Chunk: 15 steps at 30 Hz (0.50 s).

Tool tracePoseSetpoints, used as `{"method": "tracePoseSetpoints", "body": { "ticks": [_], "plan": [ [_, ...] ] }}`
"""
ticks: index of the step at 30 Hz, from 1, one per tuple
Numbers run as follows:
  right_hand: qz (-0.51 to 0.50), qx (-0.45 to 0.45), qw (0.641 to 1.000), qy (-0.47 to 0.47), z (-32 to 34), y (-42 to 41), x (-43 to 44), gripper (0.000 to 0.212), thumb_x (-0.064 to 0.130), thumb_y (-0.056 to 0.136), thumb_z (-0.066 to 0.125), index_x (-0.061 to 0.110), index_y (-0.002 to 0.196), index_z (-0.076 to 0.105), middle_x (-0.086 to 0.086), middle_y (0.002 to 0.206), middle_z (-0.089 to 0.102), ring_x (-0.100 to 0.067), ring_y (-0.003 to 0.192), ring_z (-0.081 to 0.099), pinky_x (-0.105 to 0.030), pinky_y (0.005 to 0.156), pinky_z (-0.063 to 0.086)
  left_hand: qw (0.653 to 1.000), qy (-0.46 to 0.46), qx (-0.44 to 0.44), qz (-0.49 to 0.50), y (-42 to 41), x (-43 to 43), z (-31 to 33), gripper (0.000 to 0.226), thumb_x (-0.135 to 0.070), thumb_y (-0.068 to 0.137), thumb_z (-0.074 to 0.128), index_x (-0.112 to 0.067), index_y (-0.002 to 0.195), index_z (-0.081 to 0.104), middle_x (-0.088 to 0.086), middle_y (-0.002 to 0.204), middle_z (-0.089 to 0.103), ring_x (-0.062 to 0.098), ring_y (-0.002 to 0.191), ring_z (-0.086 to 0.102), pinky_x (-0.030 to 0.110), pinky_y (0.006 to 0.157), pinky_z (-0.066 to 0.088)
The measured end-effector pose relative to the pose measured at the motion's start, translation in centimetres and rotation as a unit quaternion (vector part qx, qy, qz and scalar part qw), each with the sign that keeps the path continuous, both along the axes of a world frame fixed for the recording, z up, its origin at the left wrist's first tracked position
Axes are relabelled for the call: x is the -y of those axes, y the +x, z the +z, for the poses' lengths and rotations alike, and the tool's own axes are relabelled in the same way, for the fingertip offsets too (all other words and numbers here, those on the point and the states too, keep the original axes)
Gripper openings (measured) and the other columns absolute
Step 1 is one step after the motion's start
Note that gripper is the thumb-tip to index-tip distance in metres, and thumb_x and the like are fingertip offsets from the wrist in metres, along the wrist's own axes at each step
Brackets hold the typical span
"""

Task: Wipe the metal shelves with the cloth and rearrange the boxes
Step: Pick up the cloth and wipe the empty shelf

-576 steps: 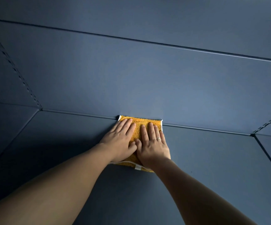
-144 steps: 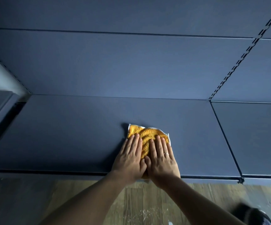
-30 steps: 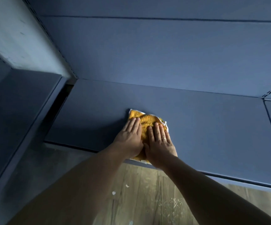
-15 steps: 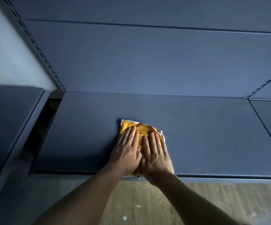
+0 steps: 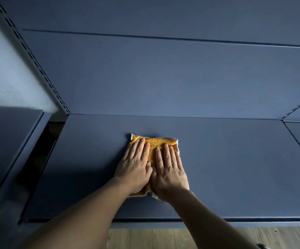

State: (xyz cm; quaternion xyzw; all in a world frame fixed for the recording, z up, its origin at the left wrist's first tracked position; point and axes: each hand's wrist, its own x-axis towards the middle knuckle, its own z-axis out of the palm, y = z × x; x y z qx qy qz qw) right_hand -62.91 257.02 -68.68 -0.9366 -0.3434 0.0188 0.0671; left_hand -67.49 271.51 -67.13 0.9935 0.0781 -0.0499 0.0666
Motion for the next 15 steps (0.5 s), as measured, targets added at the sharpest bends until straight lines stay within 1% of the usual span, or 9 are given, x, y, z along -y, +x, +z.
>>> {"method": "tracePoseSetpoints", "body": {
  "ticks": [2, 3, 5, 6, 7, 10, 15],
  "plan": [
    [-0.001, 0.005, 1.0, 0.001, -0.4, 2.2, -0.9, 0.068, 0.045, 0.105, 0.018, 0.0, 0.151, 0.04, -0.026, 0.158, 0.034, -0.033, 0.15, 0.018, -0.048, 0.118, 0.012, 1.0, 0.01, -0.004, 0.001, 1.8, -0.9, -0.1, 0.084, -0.048, 0.084, -0.012, -0.012, 0.16, -0.01, 0.009, 0.168, -0.016, 0.023, 0.155, -0.017, 0.04, 0.126, -0.006],
    [0.002, -0.006, 1.0, 0.001, -0.2, 3.2, -1.5, 0.072, 0.048, 0.103, 0.015, 0.0, 0.154, 0.034, -0.026, 0.161, 0.027, -0.032, 0.152, 0.012, -0.047, 0.12, 0.007, 1.0, 0.013, -0.005, 0.002, 2.7, -1.5, -0.1, 0.083, -0.049, 0.086, -0.012, -0.012, 0.16, -0.011, 0.009, 0.168, -0.018, 0.023, 0.154, -0.018, 0.04, 0.126, -0.006],
    [0.011, -0.034, 0.999, -0.001, 0.4, 5.0, -2.3, 0.084, 0.054, 0.094, -0.004, 0.005, 0.16, 0.012, -0.022, 0.167, 0.003, -0.032, 0.155, -0.008, -0.043, 0.125, -0.009, 1.0, 0.015, -0.015, 0.003, 4.4, -2.4, 0.2, 0.072, -0.047, 0.097, -0.002, -0.014, 0.159, -0.013, 0.008, 0.167, -0.02, 0.022, 0.154, -0.019, 0.04, 0.126, -0.008],
    [0.008, -0.046, 0.999, -0.006, 0.7, 5.9, -2.7, 0.088, 0.055, 0.089, -0.012, 0.007, 0.161, 0.004, -0.02, 0.168, -0.006, -0.031, 0.155, -0.015, -0.042, 0.125, -0.014, 1.0, 0.019, -0.018, 0.001, 5.3, -2.8, 0.4, 0.068, -0.045, 0.102, 0.006, -0.014, 0.159, -0.013, 0.007, 0.167, -0.021, 0.021, 0.154, -0.02, 0.039, 0.126, -0.008],
    [0.005, -0.05, 0.999, -0.012, 0.9, 6.7, -3.0, 0.091, 0.055, 0.084, -0.016, 0.009, 0.161, 0.0, -0.019, 0.168, -0.011, -0.03, 0.155, -0.018, -0.042, 0.125, -0.016, 1.0, 0.021, -0.022, -0.004, 6.0, -3.2, 0.6, 0.066, -0.043, 0.105, 0.012, -0.014, 0.159, -0.013, 0.007, 0.167, -0.02, 0.021, 0.154, -0.02, 0.039, 0.126, -0.008],
    [-0.013, -0.045, 0.999, -0.018, 1.1, 8.5, -4.2, 0.097, 0.057, 0.079, -0.02, 0.011, 0.162, -0.002, -0.018, 0.168, -0.012, -0.028, 0.155, -0.018, -0.044, 0.125, -0.013, 0.999, 0.022, -0.02, -0.014, 7.8, -4.3, 0.8, 0.066, -0.04, 0.107, 0.017, -0.013, 0.16, -0.011, 0.008, 0.167, -0.018, 0.021, 0.154, -0.018, 0.039, 0.126, -0.009],
    [-0.024, -0.039, 0.998, -0.035, 0.5, 9.9, -5.4, 0.099, 0.058, 0.076, -0.021, 0.013, 0.162, -0.002, -0.017, 0.169, -0.011, -0.028, 0.156, -0.015, -0.043, 0.126, -0.011, 1.0, 0.012, -0.01, -0.022, 8.8, -5.6, 0.7, 0.065, -0.039, 0.107, 0.019, -0.013, 0.161, -0.006, 0.006, 0.168, -0.015, 0.019, 0.155, -0.015, 0.035, 0.125, -0.011]
  ]
}}
